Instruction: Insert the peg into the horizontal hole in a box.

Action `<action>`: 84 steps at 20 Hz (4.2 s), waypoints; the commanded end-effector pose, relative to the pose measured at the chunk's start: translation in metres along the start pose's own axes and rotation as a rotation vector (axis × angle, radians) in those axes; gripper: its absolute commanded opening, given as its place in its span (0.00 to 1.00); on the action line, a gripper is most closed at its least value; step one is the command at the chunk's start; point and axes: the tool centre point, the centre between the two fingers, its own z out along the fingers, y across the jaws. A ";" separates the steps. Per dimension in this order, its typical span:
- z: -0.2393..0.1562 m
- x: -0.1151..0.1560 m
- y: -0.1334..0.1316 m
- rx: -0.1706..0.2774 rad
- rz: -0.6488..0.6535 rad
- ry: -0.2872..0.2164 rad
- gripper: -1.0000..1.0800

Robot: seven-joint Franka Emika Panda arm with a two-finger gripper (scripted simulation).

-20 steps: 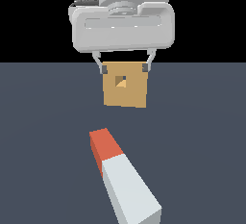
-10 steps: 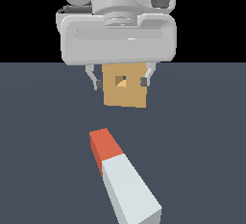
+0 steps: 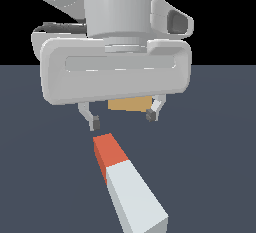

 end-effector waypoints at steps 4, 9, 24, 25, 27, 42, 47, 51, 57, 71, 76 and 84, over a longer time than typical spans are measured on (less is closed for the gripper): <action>0.021 -0.028 -0.007 0.007 -0.077 0.008 0.96; 0.035 -0.046 -0.009 0.013 -0.127 0.012 0.96; 0.053 -0.059 -0.010 0.017 -0.159 0.015 0.96; 0.057 -0.059 -0.010 0.017 -0.159 0.015 0.96; 0.066 -0.059 -0.010 0.017 -0.160 0.015 0.96; 0.095 -0.059 -0.010 0.017 -0.162 0.014 0.00; 0.095 -0.059 -0.010 0.017 -0.162 0.014 0.00; 0.094 -0.057 -0.010 0.017 -0.158 0.015 0.00; 0.089 -0.044 -0.013 0.017 -0.124 0.015 0.00; 0.059 0.034 -0.021 0.018 0.075 0.013 0.00; 0.047 0.066 -0.019 0.019 0.158 0.012 0.00; 0.028 0.116 -0.009 0.019 0.283 0.011 0.00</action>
